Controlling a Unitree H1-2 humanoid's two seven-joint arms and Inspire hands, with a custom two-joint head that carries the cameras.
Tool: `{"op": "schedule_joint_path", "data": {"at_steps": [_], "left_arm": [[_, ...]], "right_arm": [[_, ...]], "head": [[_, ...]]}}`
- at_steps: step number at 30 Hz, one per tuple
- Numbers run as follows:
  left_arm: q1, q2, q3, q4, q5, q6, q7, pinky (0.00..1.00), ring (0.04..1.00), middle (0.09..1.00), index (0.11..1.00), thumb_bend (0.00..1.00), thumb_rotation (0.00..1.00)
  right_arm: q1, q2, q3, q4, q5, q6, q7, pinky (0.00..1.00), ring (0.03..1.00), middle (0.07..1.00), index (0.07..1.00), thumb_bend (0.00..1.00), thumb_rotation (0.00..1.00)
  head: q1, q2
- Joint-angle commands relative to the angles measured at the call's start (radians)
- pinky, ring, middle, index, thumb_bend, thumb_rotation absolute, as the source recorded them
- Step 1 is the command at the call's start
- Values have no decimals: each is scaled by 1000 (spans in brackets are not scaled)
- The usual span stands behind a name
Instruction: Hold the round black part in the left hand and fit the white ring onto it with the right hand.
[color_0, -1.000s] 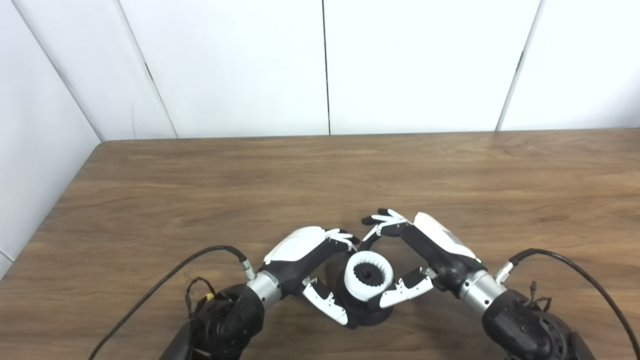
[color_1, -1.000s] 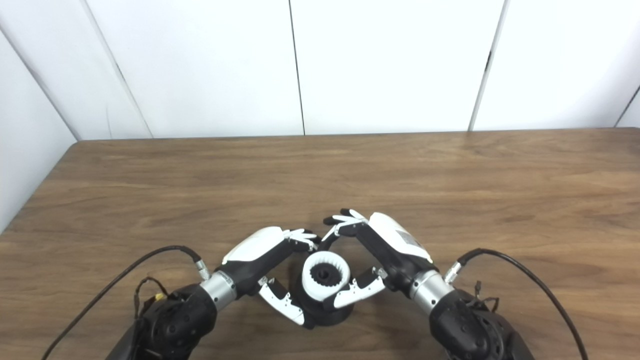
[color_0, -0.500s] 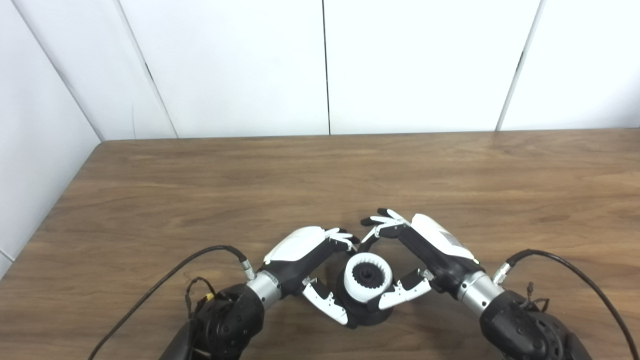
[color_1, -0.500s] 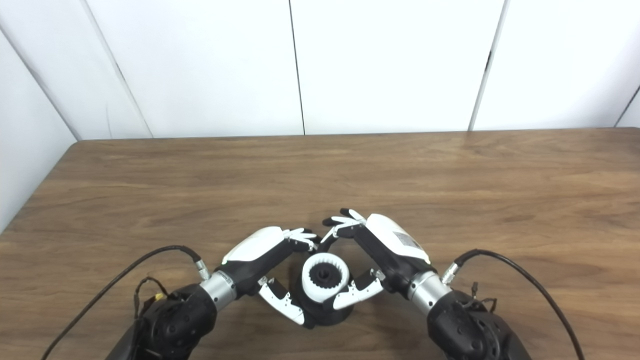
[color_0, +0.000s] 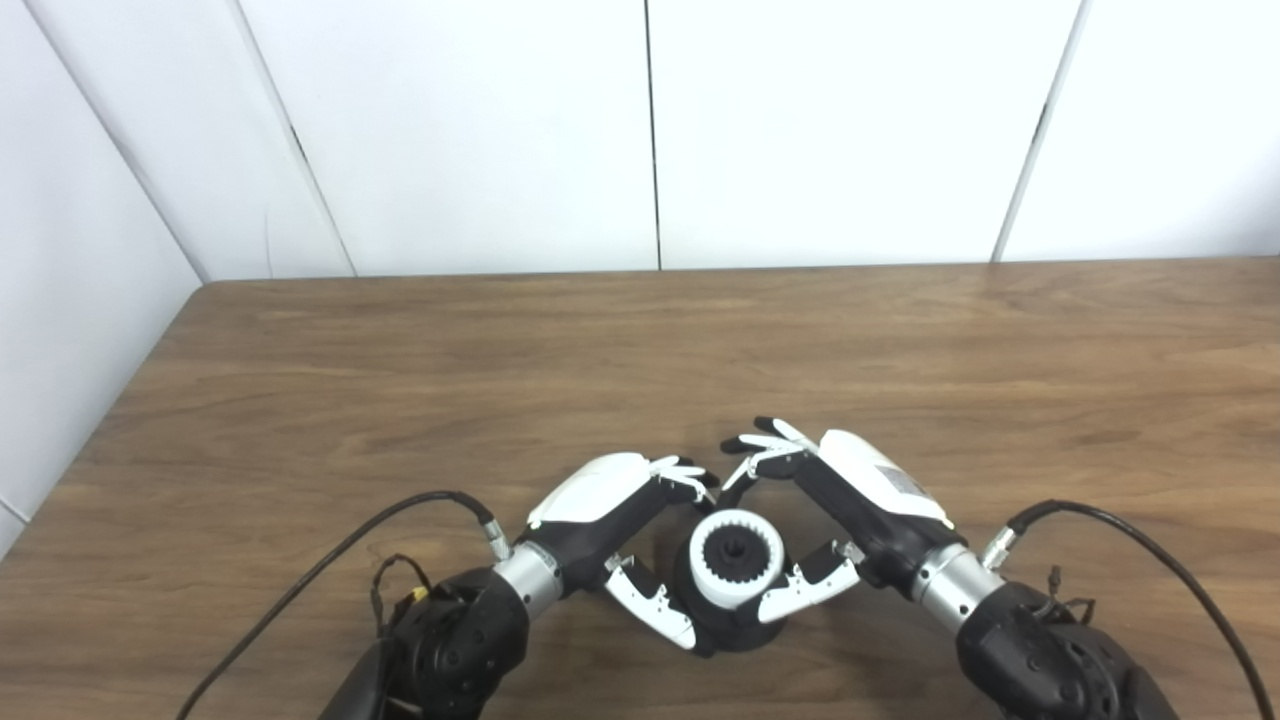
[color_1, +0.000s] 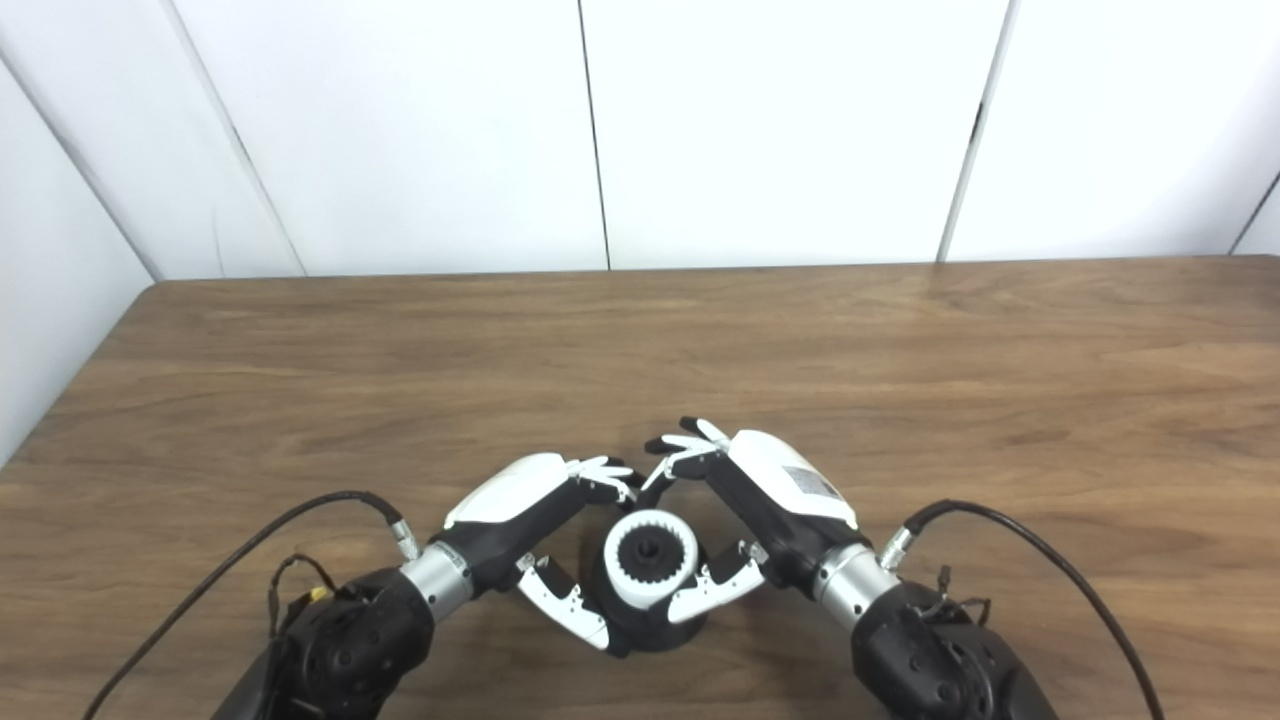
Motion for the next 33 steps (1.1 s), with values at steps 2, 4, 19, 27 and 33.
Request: {"op": "schedule_joint_path", "data": {"at_steps": [2, 4, 19, 27, 33], "left_arm": [[-18, 10, 7, -22, 7, 2, -1, 963, 969, 898, 593, 922, 267], [-17, 10, 9, -21, 4, 1, 0, 962, 968, 898, 592, 921, 265], [-15, 9, 10, -26, 5, 5, -3, 972, 973, 905, 595, 912, 263], [-18, 11, 10, -27, 2, 9, -9, 968, 978, 909, 600, 909, 266], [-17, 11, 9, -22, 6, 4, -4, 968, 974, 905, 595, 912, 276]], "right_arm": [[-22, -9, -5, 11, -19, -19, -1, 893, 974, 879, 496, 521, 164], [-23, -10, -5, 16, -17, -24, -1, 885, 970, 880, 590, 745, 273], [-28, -8, -20, 23, -22, -8, 19, 868, 966, 927, 801, 982, 404], [-35, -10, -33, 20, -17, -3, 26, 882, 967, 934, 862, 1000, 421], [-39, -12, -53, 18, -5, -2, 28, 901, 981, 947, 920, 1000, 469]], "head": [[1, 0], [1, -1], [4, -1], [4, -1], [2, -1]]}}
